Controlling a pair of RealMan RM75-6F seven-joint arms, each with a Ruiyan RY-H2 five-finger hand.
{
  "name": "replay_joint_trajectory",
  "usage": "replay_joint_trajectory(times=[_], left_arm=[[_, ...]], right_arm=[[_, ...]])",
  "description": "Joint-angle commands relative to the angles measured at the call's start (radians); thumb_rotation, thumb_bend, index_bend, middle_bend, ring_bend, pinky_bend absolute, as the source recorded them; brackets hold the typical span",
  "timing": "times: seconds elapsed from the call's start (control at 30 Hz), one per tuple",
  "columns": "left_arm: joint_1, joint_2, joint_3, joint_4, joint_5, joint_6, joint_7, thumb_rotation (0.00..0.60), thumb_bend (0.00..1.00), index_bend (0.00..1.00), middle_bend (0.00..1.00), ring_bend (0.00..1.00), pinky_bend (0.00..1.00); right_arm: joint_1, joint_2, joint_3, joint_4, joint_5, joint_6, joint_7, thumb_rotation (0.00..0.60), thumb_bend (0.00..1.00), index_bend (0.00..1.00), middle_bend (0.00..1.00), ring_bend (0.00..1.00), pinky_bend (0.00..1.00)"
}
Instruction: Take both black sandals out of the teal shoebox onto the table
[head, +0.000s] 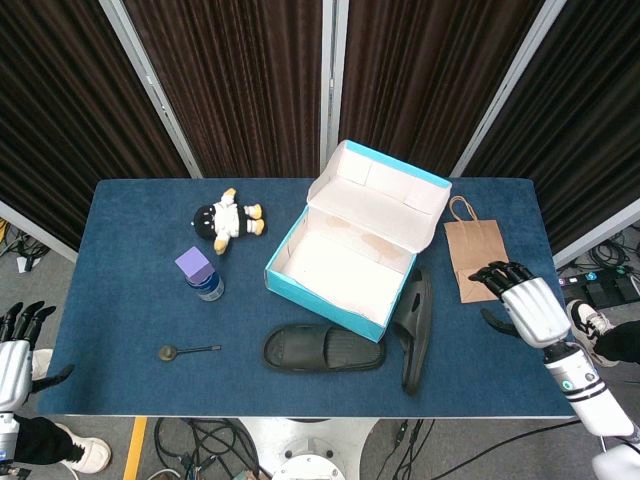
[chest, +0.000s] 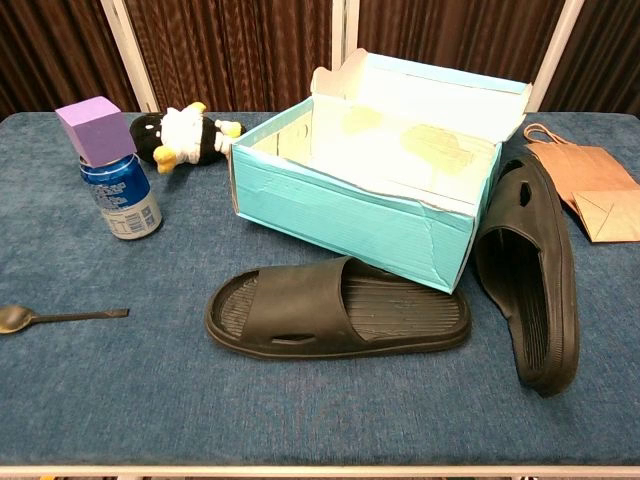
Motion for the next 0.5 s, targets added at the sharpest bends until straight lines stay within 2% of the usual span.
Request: replay_joint_trajectory(times=[0.03, 0.17, 0.33, 0.5], left_arm=[[-0.006, -0.010, -0.006, 0.006, -0.006, -0.002, 0.015, 0.600, 0.00, 0.18, 0.10, 0.02, 0.12], [-0.015, -0.025, -0.011, 0.012, -0.003, -0.004, 0.018, 0.600, 0.00, 0.18, 0.10, 0.02, 0.12], [-0.021, -0.037, -0.010, 0.021, 0.000, -0.008, 0.024, 0.600, 0.00, 0.18, 0.10, 0.02, 0.12], [-0.025, -0.043, -0.010, 0.026, 0.000, -0.013, 0.020, 0.600, 0.00, 0.18, 0.10, 0.02, 0.12]], right_arm=[[-0.103, 0.126, 0.003, -0.207, 0.111, 0.007, -0.030, 0.600, 0.23, 0.25, 0.26, 0.13, 0.23], [-0.165, 0.146, -0.004, -0.276, 0.115, 0.059, -0.041, 0.600, 0.23, 0.14, 0.16, 0.03, 0.13], [-0.217, 0.140, -0.011, -0.309, 0.087, 0.106, -0.038, 0.600, 0.23, 0.10, 0.14, 0.00, 0.09], [-0.225, 0.145, -0.003, -0.317, 0.066, 0.098, -0.034, 0.600, 0.23, 0.10, 0.14, 0.00, 0.09]])
